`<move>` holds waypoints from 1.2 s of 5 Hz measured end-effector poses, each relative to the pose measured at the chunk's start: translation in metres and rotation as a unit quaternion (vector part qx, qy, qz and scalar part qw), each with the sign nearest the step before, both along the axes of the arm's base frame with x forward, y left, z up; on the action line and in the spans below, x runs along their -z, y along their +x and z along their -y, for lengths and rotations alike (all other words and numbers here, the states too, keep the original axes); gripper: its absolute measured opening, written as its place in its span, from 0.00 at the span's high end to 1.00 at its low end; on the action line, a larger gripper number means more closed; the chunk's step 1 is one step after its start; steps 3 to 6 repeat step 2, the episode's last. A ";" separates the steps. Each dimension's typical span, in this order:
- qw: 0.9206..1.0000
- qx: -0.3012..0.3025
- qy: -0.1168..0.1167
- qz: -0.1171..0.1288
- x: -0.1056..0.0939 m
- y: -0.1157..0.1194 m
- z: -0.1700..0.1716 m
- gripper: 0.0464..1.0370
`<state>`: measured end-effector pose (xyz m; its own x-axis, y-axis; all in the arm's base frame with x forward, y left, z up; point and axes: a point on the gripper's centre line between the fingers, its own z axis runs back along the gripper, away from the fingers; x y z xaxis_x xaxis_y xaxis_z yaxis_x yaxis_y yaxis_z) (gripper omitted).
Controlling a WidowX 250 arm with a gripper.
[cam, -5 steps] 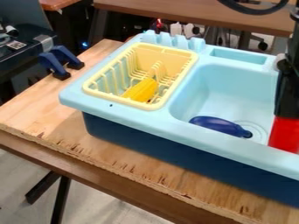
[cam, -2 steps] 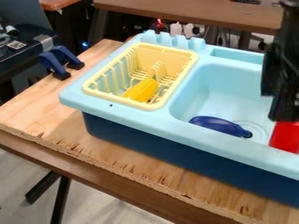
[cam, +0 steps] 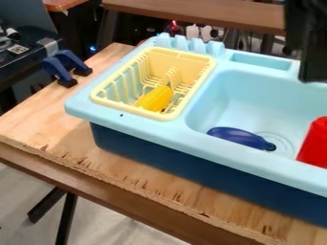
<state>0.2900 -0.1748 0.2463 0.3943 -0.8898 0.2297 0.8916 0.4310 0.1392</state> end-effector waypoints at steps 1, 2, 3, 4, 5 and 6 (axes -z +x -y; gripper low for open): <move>0.997 -0.079 0.012 -0.021 -0.002 0.000 -0.024 0.03; 0.978 -0.201 0.053 -0.029 0.005 0.008 -0.066 0.03; 0.978 -0.201 0.053 -0.029 0.005 0.008 -0.066 0.03; 0.978 -0.201 0.053 -0.029 0.005 0.008 -0.066 0.03; 0.978 -0.201 0.053 -0.029 0.005 0.008 -0.066 0.03; 0.978 -0.201 0.053 -0.029 0.005 0.008 -0.066 0.03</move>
